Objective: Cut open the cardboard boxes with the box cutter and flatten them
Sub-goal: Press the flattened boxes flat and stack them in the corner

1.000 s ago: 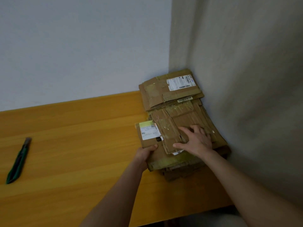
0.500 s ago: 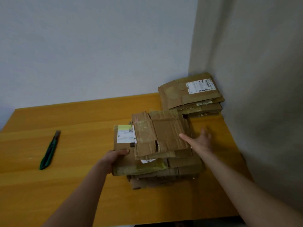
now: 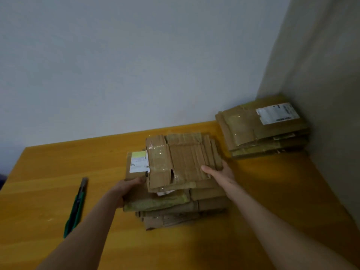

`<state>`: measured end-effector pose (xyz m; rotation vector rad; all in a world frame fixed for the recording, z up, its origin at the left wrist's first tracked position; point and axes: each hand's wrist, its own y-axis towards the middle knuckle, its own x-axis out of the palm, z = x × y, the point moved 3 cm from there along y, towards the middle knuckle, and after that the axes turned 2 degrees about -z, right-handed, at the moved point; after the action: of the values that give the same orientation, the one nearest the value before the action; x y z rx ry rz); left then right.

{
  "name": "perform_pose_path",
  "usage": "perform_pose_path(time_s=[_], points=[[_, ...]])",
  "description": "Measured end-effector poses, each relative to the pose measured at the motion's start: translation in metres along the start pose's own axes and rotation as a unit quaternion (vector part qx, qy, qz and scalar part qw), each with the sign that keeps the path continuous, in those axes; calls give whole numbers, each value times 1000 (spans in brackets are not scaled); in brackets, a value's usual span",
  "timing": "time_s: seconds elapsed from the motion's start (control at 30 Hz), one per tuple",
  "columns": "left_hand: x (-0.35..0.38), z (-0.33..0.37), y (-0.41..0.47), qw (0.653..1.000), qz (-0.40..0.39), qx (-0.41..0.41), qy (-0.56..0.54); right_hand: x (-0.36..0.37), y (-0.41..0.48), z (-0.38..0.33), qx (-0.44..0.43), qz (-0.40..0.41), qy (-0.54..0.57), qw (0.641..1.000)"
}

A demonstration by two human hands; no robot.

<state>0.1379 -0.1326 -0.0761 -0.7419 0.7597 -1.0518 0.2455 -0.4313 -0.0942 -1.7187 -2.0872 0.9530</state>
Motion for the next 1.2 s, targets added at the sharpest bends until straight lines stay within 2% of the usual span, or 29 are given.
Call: perform_pose_path(time_s=[0.07, 0.13, 0.2, 0.27, 0.3, 0.33, 0.37, 0.4, 0.43, 0.47, 0.57, 0.67, 0.77, 0.9, 1.0, 1.07, 1.1, 1.13, 1.17, 1.2], points=[[-4, 32, 22, 999, 16, 33, -2, 4, 19, -28, -31, 33, -42, 998], [3, 56, 39, 998, 17, 67, 3, 5, 28, -51, -61, 97, -206, 972], [15, 69, 45, 992, 40, 116, 37, 10, 22, -66, -124, 154, -384, 902], [18, 69, 40, 960, 140, 192, 145, 20, 11, -70, -210, 149, -477, 840], [20, 67, 33, 916, 204, 253, 235, 23, 5, -66, -240, 124, -520, 810], [25, 63, 23, 846, 252, 326, 338, 28, 1, -61, -257, 91, -567, 777], [34, 56, 13, 765, 255, 395, 440, 32, -2, -52, -267, 60, -611, 743], [48, 47, 5, 689, 225, 450, 521, 36, -5, -43, -274, 36, -645, 712], [64, 37, -2, 626, 190, 488, 578, 40, -5, -35, -276, 19, -668, 690], [77, 29, -5, 583, 165, 507, 613, 42, -4, -29, -276, 9, -684, 675], [105, 19, -4, 545, 120, 488, 671, 47, 0, -21, -278, -1, -708, 649], [115, 3, 1, 502, 103, 417, 751, 50, 4, -12, -277, -2, -724, 631], [117, 14, 7, 500, 131, 402, 756, 49, 16, -17, -285, 20, -726, 625], [126, 52, 7, 500, 174, 391, 753, 36, 41, -55, -268, 85, -703, 653], [131, 50, 11, 502, 147, 402, 752, 29, 47, -58, -256, 48, -695, 670], [128, 47, 5, 498, 127, 455, 727, 24, 43, -55, -270, 7, -647, 713], [124, 49, 0, 513, 138, 507, 678, 20, 39, -58, -284, 0, -603, 746], [117, 56, -5, 548, 170, 548, 609, 15, 37, -64, -301, 14, -550, 779], [109, 67, -6, 592, 220, 565, 531, 11, 37, -73, -312, 47, -500, 806], [100, 82, -5, 651, 261, 550, 453, 7, 39, -83, -312, 79, -464, 826]])
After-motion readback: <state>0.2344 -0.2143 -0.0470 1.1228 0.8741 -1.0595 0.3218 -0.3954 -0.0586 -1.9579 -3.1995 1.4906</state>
